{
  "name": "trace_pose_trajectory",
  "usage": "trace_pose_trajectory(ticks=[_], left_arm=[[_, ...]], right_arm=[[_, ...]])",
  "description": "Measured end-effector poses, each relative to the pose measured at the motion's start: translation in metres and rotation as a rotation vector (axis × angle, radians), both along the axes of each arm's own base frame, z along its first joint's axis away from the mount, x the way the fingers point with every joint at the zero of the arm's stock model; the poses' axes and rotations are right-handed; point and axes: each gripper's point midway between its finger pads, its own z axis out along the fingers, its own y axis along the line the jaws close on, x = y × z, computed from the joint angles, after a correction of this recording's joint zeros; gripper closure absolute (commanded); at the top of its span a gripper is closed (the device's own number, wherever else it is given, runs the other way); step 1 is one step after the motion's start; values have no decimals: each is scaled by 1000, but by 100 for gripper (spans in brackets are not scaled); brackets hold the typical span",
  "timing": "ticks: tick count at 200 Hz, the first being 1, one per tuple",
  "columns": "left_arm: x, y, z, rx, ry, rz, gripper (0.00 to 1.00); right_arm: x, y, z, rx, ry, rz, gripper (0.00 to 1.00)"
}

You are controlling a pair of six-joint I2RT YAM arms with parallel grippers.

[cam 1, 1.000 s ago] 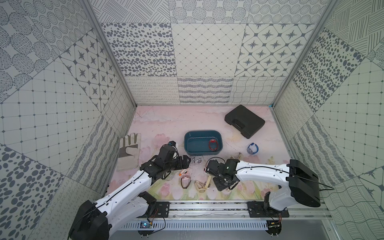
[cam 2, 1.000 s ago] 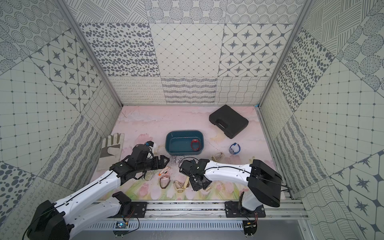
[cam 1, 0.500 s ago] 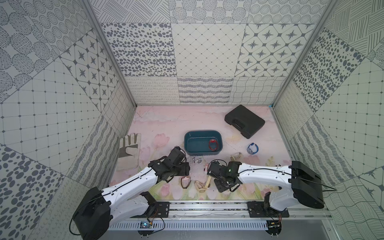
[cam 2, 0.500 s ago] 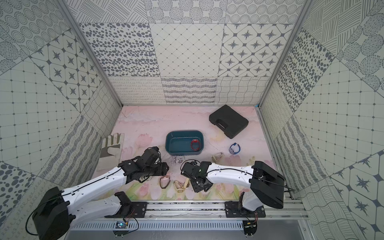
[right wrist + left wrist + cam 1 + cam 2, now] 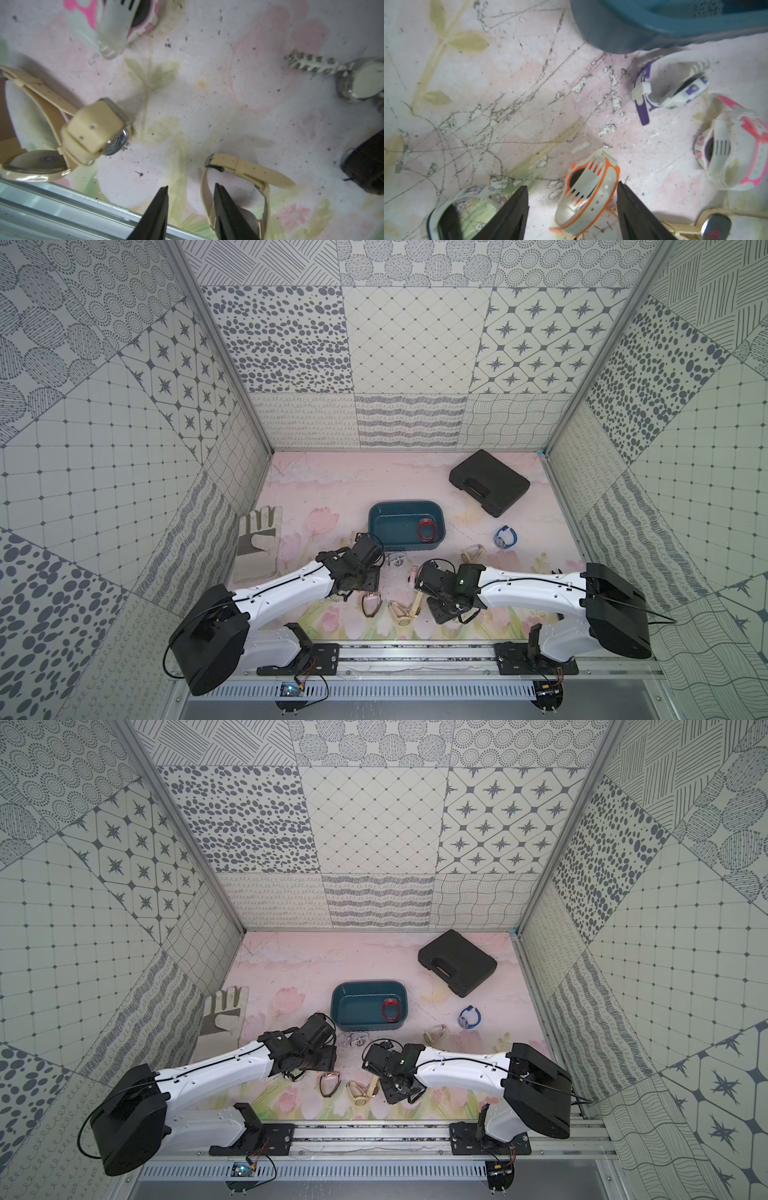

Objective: Put the watch into the storage box
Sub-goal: Pick up the watch at the center of the board.

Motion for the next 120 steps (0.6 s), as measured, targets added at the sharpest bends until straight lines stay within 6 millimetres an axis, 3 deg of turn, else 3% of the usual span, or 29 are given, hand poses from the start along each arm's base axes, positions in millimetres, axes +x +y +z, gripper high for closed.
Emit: trace_pose_trajectory(ticks=[35,75,107,120], left_arm=[[4,-2,-2,29,-2,-19,38],[7,-2,-8,64,10,-35,50],[9,-1,-12,81,16,-42,76],[9,0,-14,83,16,-41,92]], right_arm=[[0,1,0,3,-2,7,59],[0,1,3,20,-10,7,59],[1,2,5,34,-15,7,59],[1,2,6,35,-16,7,58]])
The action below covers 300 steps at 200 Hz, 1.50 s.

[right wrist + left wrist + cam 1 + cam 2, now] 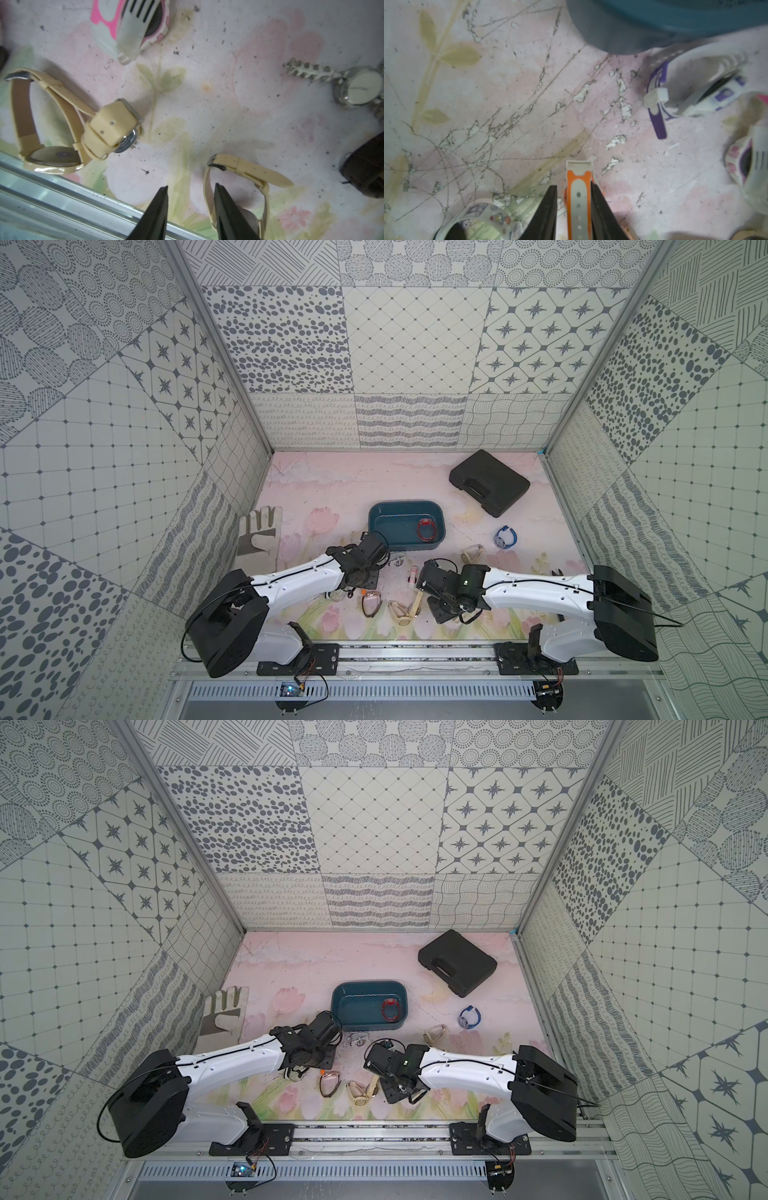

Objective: Put the watch into the storage box
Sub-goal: Pick up the watch at the center of the board, then place the watch in the storage box.

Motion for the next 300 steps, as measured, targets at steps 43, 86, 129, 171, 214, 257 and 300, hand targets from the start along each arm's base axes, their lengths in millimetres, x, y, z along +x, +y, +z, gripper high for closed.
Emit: trace_pose_trajectory(ticks=[43,86,129,171,214,257,300], left_arm=[[4,4,0,-2,-14,10,100],[5,4,16,-55,-65,14,100],[9,-4,83,-294,-226,29,100],[18,-9,134,-561,-297,83,100],[57,-40,128,-793,-182,152,100],[120,-81,113,-986,-58,197,100],[172,-115,99,-1088,5,186,100]], right_arm=[[1,2,0,6,-5,0,58],[2,3,1,11,-11,1,58],[4,4,2,16,-19,1,58],[10,-1,11,54,-38,-11,58],[16,-10,12,64,-48,-32,57],[23,-11,14,82,-55,-36,57],[31,-8,16,104,-64,-37,57]])
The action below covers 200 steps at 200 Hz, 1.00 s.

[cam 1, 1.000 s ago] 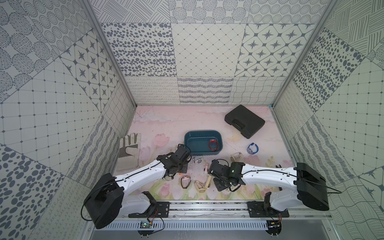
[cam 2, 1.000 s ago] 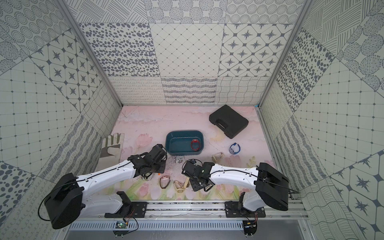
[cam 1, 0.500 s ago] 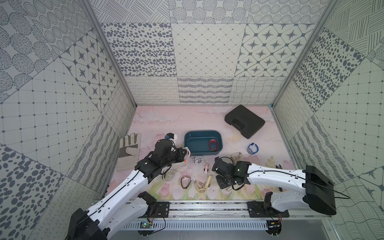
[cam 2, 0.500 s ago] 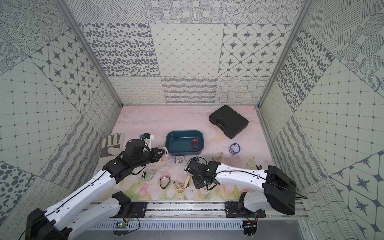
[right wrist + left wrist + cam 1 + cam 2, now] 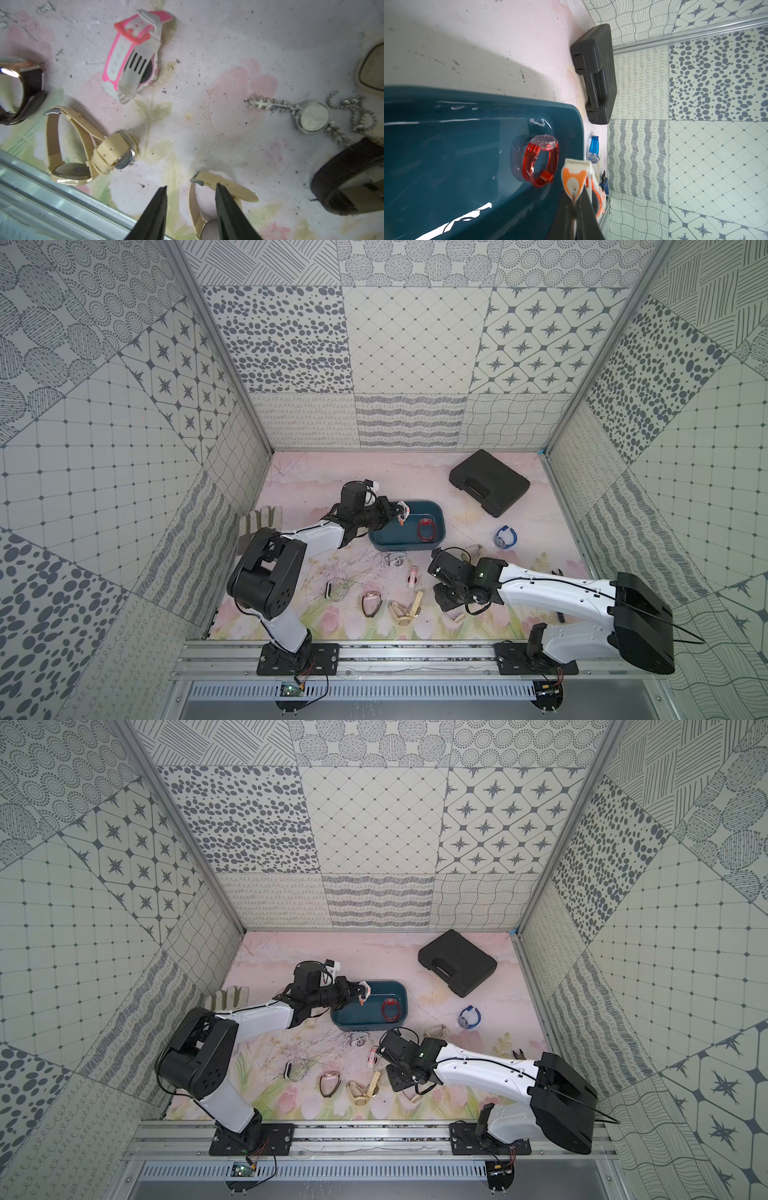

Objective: Put the watch into the storage box
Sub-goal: Place the watch in the storage box.

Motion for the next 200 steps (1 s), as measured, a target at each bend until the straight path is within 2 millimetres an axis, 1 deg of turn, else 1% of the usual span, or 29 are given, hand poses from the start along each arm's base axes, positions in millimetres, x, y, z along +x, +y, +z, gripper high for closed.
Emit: trace_pose_trajectory(ticks=[30,55,87,108,128,145,167,181,184,194,200], left_arm=[[21,-14,-6,-16,-4,-24,100],[29,-20,-18,-12,9,-33,100],[27,-23,-40,12,40,-45,100],[23,-26,-48,28,49,-60,100],[20,-29,-56,41,55,-72,99],[20,-29,-65,56,67,-76,94],[20,-28,-77,74,78,-78,90],[21,-28,-81,82,73,-80,87],[21,-28,-81,82,73,-80,86],[22,-28,-81,86,65,-82,76],[23,-28,-81,88,60,-83,72]], right_arm=[[3,0,0,6,1,0,56],[6,-2,0,5,-1,0,56],[9,-3,7,22,-15,-3,55],[9,-4,15,42,-33,1,55],[10,-5,18,44,-40,3,54],[10,-7,18,39,-42,2,54],[10,-9,20,36,-47,2,54],[9,-11,22,38,-53,0,54],[9,-11,23,38,-54,0,54],[9,-12,24,40,-57,-1,53],[9,-13,25,41,-58,-1,53]])
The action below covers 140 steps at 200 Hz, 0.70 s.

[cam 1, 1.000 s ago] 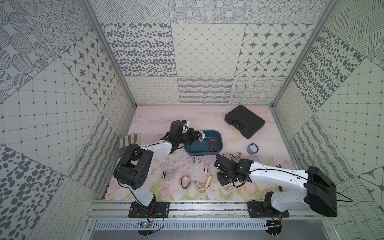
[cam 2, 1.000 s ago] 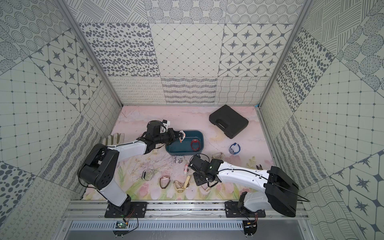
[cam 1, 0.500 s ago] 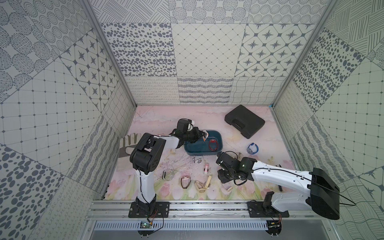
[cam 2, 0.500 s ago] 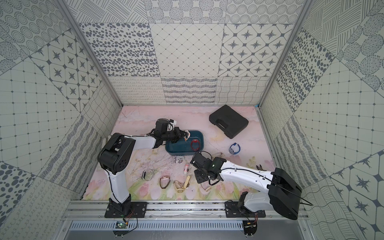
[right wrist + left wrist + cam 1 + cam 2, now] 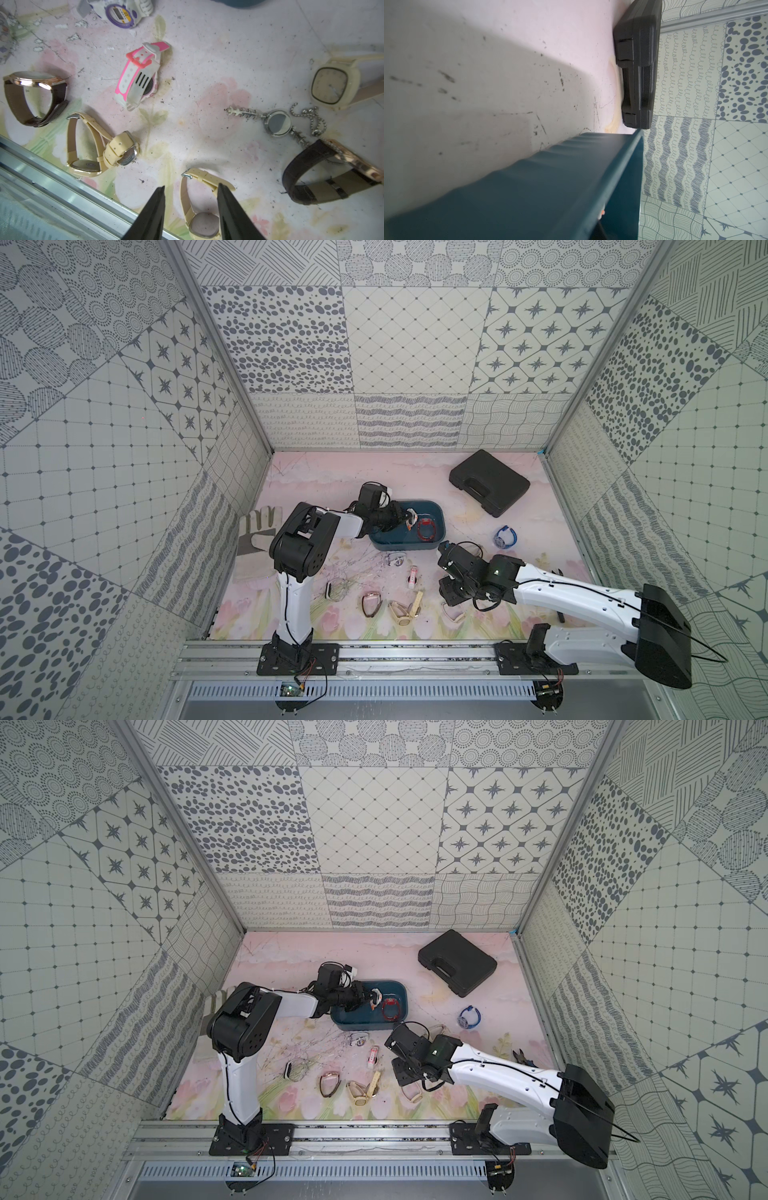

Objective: Put the watch into the storage box
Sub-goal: Place the watch in the storage box.

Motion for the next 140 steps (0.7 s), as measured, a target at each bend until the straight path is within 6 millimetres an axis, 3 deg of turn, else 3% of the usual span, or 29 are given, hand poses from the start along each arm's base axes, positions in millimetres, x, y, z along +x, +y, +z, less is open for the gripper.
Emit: trace_pose_trajectory(ticks=[35,84,131,140], left_arm=[[0,0,-2,8,-10,-5,56],[-1,1,2,12,-10,-6,55],[-7,6,35,22,-58,5,54],[-9,5,46,33,-80,4,59]], right_arm=[[-1,-2,2,1,-1,-1,52],[0,-3,2,-3,-5,-3,52],[-1,-4,7,5,-14,-4,51],[0,-4,9,10,-19,-5,51]])
